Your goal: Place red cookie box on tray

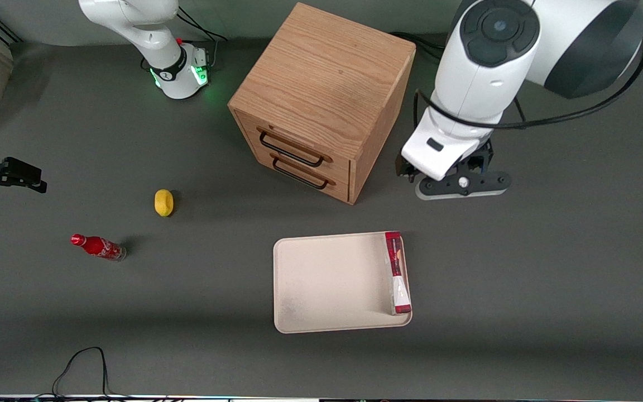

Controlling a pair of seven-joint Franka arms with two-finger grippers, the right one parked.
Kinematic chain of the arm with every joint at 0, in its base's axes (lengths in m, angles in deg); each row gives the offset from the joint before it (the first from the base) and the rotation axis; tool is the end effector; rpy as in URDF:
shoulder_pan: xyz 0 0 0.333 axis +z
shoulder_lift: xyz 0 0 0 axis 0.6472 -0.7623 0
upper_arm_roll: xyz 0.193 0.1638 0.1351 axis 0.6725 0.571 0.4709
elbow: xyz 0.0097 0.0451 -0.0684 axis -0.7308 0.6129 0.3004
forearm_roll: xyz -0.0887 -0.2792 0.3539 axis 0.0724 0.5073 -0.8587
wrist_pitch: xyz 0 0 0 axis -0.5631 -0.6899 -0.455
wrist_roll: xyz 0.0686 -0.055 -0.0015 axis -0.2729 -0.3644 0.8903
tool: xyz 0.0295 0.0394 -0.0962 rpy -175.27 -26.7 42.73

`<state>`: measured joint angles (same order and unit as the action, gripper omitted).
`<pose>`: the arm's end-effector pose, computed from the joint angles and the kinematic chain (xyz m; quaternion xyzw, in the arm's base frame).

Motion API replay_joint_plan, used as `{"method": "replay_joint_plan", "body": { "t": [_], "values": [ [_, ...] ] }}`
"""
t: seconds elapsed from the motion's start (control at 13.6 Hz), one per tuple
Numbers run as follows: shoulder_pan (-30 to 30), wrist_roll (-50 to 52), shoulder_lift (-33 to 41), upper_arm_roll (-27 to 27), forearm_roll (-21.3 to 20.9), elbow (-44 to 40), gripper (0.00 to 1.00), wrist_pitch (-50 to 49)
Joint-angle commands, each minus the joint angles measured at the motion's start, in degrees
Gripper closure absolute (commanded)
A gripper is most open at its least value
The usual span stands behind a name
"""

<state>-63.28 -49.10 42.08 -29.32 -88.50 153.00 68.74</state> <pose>0.6105 -0.3460 0.5733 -0.9988 -0.0215 0.0068 0.0438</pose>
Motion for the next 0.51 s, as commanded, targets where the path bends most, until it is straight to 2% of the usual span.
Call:
{"method": "replay_joint_plan", "body": {
  "t": [0.0, 0.22, 0.44],
  "values": [
    [5.26, -4.79, 12.05, 0.09, 0.60, 19.45, 0.00, 6.79],
    [12.81, -13.73, 21.74, 0.44, 1.56, 33.02, 0.00, 11.21],
    [22.30, -24.28, 24.39, 0.44, 3.66, 34.81, 0.00, 10.86]
  ]
}}
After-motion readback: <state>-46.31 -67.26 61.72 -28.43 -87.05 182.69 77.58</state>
